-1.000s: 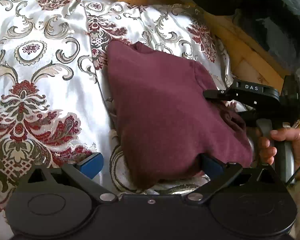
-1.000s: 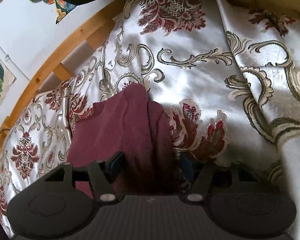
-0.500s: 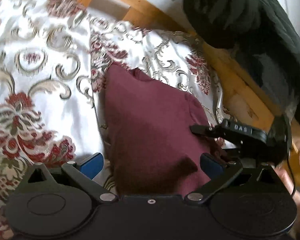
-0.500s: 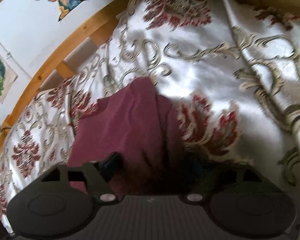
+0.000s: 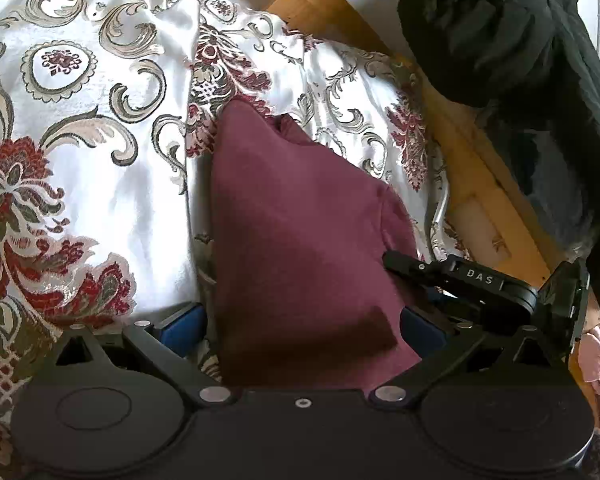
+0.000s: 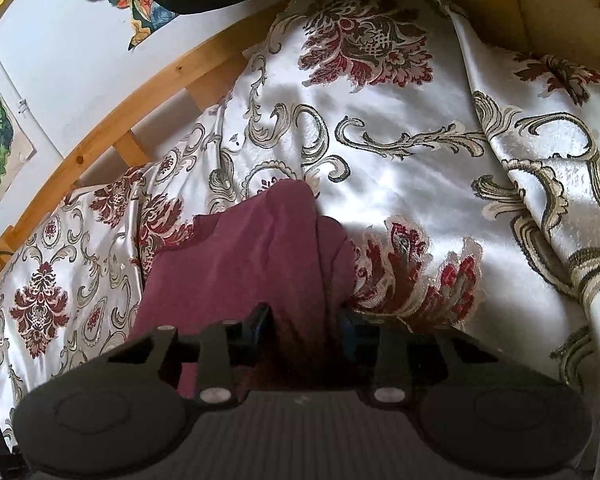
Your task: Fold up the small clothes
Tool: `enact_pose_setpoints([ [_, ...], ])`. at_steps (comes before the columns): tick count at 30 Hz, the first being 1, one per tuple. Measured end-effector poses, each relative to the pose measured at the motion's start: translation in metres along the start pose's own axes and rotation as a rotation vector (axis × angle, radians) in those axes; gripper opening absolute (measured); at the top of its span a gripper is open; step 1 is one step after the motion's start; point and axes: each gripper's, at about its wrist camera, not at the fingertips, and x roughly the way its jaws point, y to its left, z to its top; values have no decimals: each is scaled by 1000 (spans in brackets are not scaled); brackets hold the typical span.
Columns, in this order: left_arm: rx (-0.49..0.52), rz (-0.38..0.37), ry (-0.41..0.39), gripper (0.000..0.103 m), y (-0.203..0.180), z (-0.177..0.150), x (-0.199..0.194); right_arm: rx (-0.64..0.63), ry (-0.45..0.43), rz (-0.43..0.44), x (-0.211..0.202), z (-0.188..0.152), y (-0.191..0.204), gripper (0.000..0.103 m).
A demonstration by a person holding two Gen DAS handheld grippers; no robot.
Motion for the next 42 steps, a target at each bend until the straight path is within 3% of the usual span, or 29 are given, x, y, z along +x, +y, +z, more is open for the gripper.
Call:
enact_pose_setpoints([
  [12,9,14,14,102,4,-2,3,29,13,-2,2,-1,-3,48],
  [22,11,16,13,102,4,-2,3,51,16,-4,1,-1,-4,65],
  [32,-68,-12,-9,101,12,1,-2,28,17,-15,1,-1,-1,65],
  [37,-156,-35,-34,90,24,1,-6,29,18,-14,2,-1,-2,65],
  [42,-170,-37,-37,76,26,1,-7,28,18,-15,2,-1,-1,65],
])
